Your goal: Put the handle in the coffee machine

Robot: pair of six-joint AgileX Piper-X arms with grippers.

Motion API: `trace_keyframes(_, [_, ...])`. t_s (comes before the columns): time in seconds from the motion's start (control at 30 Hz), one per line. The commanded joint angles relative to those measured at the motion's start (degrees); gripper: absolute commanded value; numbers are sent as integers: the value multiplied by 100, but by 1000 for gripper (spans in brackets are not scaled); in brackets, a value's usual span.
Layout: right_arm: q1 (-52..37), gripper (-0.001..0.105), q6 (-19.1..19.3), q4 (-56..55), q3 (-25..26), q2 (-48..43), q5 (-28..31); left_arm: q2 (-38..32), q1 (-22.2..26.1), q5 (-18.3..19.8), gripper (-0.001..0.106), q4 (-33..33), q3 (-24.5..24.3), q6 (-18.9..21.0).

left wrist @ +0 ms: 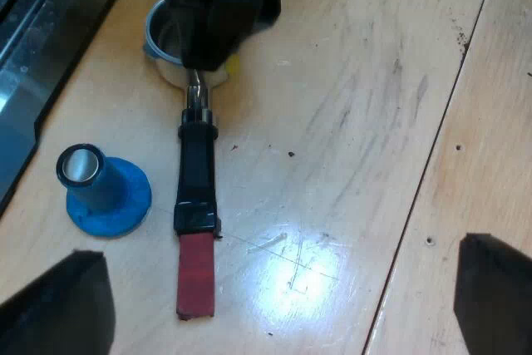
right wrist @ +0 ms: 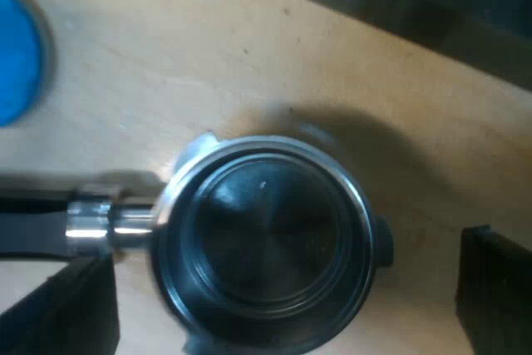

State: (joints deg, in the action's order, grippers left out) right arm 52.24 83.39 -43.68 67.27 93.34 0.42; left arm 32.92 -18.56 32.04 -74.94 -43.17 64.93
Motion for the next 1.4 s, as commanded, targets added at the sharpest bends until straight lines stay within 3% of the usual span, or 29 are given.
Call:
trace_keyframes(0.03, [-28, 83, 162, 72, 48, 71, -42, -13, 11, -15, 83, 31, 4, 64])
trace_keyframes(0.83, [-73, 83, 166, 318, 48, 421, -369, -13, 11, -15, 83, 31, 17, 64])
trace_keyframes(0.9, [-73, 78, 166, 318, 48, 421, -369, -13, 11, -15, 83, 31, 17, 64])
trace_keyframes(1.0, [-73, 53, 166, 318, 48, 421, -369, -13, 11, -15, 83, 31, 17, 64])
trace_keyframes(1.03, [-73, 49, 166, 297, 48, 421, -369, -13, 11, -15, 83, 31, 17, 64])
trace_keyframes(1.13, [-73, 21, 166, 216, 48, 421, -369, -13, 11, -15, 83, 31, 17, 64])
trace_keyframes(1.17, [-73, 5, 166, 173, 48, 421, -369, -13, 11, -15, 83, 31, 17, 64])
trace_keyframes(1.2, [-73, -1, 166, 165, 48, 421, -369, -13, 11, -15, 83, 31, 17, 64])
trace_keyframes(1.4, [-73, 0, 166, -17, 52, 327, -369, -13, 11, -15, 83, 31, 17, 64])
